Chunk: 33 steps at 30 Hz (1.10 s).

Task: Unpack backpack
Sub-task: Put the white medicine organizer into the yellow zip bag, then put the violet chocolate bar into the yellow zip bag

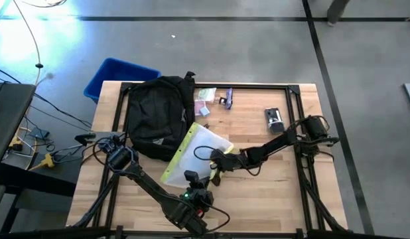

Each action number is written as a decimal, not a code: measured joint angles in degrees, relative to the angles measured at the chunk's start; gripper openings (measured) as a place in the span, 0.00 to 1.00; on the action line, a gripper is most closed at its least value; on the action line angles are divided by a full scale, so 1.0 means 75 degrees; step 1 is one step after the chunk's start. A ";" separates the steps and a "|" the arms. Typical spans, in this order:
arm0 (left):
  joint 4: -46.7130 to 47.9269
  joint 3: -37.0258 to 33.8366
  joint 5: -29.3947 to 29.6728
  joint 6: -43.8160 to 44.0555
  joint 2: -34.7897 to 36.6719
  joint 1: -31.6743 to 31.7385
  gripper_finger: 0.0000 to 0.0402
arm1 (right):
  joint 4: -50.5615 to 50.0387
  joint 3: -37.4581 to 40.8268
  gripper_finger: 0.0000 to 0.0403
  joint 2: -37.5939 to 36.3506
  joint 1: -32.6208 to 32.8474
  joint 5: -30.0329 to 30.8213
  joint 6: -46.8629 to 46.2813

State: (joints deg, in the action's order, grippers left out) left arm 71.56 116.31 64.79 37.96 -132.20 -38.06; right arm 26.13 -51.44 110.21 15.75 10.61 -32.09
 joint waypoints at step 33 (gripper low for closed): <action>0.0567 -0.1105 -0.1054 0.1556 0.0009 0.0179 0.00 | -0.8748 0.0026 0.80 -0.5165 -0.0702 0.4730 -0.1210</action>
State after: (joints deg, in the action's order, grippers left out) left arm 75.81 108.03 56.89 49.64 -132.14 -36.72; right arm -39.48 -51.24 71.48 10.48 46.09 -41.16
